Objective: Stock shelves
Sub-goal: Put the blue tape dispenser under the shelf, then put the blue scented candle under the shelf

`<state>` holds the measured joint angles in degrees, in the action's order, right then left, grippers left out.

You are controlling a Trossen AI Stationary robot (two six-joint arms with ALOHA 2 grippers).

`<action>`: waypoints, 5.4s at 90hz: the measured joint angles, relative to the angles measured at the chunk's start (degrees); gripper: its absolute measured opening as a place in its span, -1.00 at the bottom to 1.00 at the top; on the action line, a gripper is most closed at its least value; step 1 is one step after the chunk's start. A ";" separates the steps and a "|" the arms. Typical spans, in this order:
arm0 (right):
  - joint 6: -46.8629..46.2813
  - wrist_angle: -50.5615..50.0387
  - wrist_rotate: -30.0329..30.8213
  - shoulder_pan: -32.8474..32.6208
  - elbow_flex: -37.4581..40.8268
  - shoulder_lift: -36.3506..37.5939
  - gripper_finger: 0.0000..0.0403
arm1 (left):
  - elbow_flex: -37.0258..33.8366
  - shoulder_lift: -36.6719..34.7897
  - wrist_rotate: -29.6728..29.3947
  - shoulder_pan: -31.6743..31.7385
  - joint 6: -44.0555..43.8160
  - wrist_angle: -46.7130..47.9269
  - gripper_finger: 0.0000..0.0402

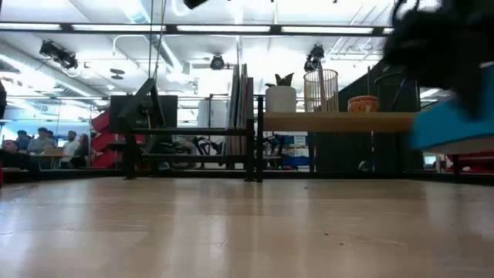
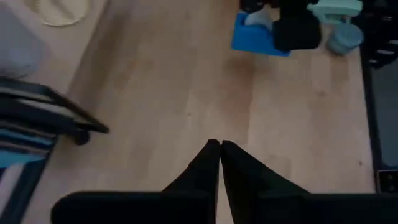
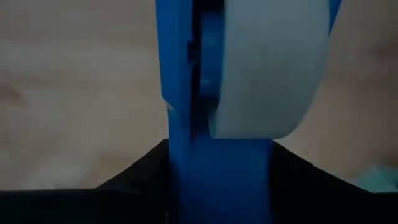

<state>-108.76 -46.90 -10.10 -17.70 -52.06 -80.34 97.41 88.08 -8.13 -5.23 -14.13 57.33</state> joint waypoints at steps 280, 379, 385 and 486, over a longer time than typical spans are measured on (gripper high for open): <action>12.94 11.10 58.41 -3.76 -14.83 -32.16 -0.16 | 0.00 -5.69 -6.51 -0.94 4.87 3.20 -1.00; 27.53 28.10 54.25 18.15 -16.45 -38.20 -0.02 | 0.00 -8.44 -8.32 -0.92 6.38 3.84 -1.00; 27.60 28.97 54.20 18.12 -16.45 -38.46 0.14 | 0.00 -8.44 -8.32 -0.92 6.38 3.93 -1.00; 41.33 -4.93 15.30 4.15 -16.29 -13.25 0.32 | 0.00 -8.42 -8.44 -2.36 4.68 7.37 -1.00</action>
<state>-67.43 -51.82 5.20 -13.55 -68.36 -93.59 97.41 79.66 -16.57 -7.59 -9.45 64.70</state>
